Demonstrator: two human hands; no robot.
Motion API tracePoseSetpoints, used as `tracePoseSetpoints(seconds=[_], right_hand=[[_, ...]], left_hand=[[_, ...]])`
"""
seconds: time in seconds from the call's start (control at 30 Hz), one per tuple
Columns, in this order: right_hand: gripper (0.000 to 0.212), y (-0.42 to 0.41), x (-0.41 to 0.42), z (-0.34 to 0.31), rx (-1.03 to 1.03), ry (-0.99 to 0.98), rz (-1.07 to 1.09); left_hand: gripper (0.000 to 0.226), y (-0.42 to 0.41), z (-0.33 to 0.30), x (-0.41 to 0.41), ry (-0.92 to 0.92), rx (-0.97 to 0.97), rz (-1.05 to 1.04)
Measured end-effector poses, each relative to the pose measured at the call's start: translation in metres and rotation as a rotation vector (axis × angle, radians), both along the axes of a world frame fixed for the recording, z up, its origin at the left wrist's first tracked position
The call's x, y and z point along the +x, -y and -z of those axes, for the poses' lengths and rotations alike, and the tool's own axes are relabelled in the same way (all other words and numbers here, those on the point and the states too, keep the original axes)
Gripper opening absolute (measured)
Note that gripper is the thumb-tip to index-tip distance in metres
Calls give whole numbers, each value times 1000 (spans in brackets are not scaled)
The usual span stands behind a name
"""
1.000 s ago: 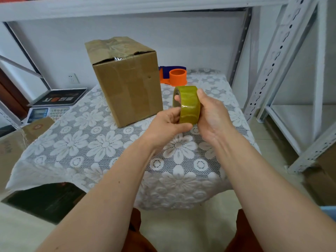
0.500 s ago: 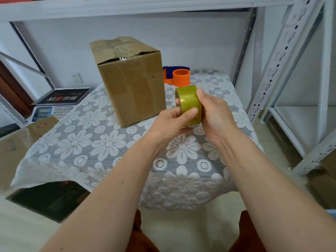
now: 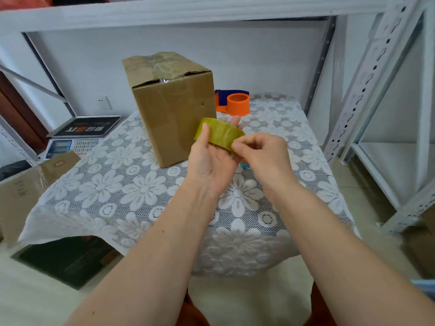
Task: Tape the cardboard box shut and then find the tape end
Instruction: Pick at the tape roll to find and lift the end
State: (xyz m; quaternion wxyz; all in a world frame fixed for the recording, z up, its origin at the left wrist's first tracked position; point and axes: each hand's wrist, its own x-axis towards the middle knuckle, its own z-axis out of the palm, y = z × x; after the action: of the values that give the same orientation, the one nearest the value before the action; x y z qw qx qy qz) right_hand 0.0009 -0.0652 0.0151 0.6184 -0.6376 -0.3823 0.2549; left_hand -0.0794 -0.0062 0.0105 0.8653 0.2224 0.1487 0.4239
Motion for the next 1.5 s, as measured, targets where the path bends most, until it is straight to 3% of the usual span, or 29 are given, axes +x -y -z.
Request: tracePoseSetpoints(seconds=[0.2,0.4,0.7,0.87,1.13,1.5], right_hand=[[12,0,-8,1,24,-27,81],[14,-2,-9,5,21,-100,137],[20,-3,-11,6,1,-80,64],[33,-5,-7,9,19,-65,27],[4,-7,-7,12,68,-15,45],[15,-8,-11,11,57,-76,111]], left_hand=[[44,2,3,9,-43,109,-51],[40,6,13,20,-221,272,-153],[41,10,11,17,-258,262,-124],[44,11,9,15,-220,226,-94],[46,7,7,10,-125,159,-73],[44,11,11,15,-250,237,-133]])
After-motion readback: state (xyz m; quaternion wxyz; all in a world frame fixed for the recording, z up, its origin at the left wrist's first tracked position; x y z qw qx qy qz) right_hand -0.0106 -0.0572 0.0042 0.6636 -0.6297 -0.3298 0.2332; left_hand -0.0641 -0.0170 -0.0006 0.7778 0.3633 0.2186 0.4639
